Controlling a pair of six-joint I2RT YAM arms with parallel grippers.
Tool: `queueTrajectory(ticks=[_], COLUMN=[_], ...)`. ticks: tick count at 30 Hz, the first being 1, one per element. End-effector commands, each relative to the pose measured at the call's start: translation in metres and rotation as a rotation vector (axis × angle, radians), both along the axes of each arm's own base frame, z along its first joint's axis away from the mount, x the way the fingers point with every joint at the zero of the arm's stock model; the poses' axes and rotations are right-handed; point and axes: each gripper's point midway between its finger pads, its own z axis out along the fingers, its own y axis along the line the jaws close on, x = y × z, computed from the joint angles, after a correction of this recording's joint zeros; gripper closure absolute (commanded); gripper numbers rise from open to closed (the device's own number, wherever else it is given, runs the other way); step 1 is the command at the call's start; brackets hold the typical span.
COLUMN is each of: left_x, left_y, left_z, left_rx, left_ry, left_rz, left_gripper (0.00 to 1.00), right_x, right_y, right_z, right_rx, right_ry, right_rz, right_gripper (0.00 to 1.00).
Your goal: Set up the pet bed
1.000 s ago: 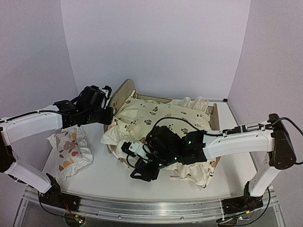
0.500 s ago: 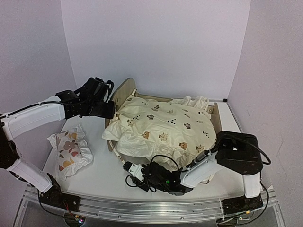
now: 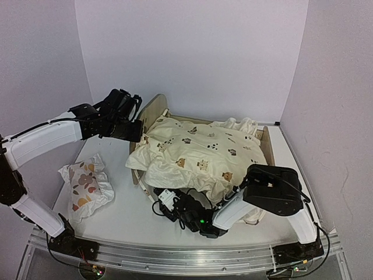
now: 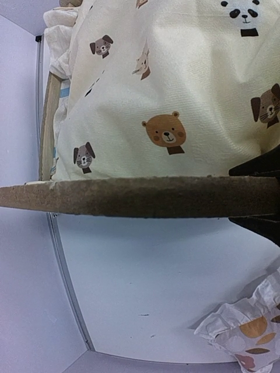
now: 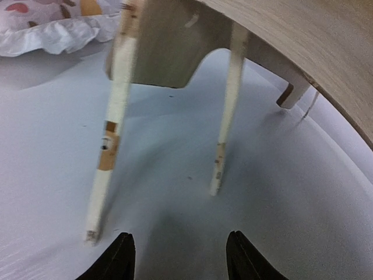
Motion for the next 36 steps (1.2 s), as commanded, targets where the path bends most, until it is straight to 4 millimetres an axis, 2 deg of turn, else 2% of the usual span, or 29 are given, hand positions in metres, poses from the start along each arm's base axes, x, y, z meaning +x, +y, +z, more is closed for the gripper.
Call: queueTrajectory(ticks=[1,6,12,19,29,36], left_x=[0.008,0.008,0.009,0.009,0.016,0.017], left_y=[-0.014,-0.015,-0.019,-0.018,-0.023,-0.024], left_z=[0.088,0.090,0.096,0.098,0.106,0.116], left_rx=[-0.126,-0.127,-0.131,-0.131,-0.120,-0.131], left_ry=[-0.197,-0.202,-0.206,-0.208,-0.214,-0.225], left_rz=[-0.044,-0.048,-0.062,-0.062,-0.058,-0.054], left_gripper=[1.00,1.00,1.00,1.00,1.00,1.00], right_x=[0.027,0.039,0.040,0.050,0.034,0.047], right_y=[-0.008,-0.005,0.010,0.018,0.043,0.042], right_z=[0.003,-0.005,-0.013,-0.017,-0.016,-0.018], right_rx=[0.107,0.117,0.140,0.185,0.173,0.162], right_ry=[0.044,0.085,0.126,0.167,0.196,0.143], right_rz=[-0.070,-0.070,-0.020,-0.020,0.142,0.082], right_gripper=[0.45,0.46,0.46,0.46,0.48,0.45])
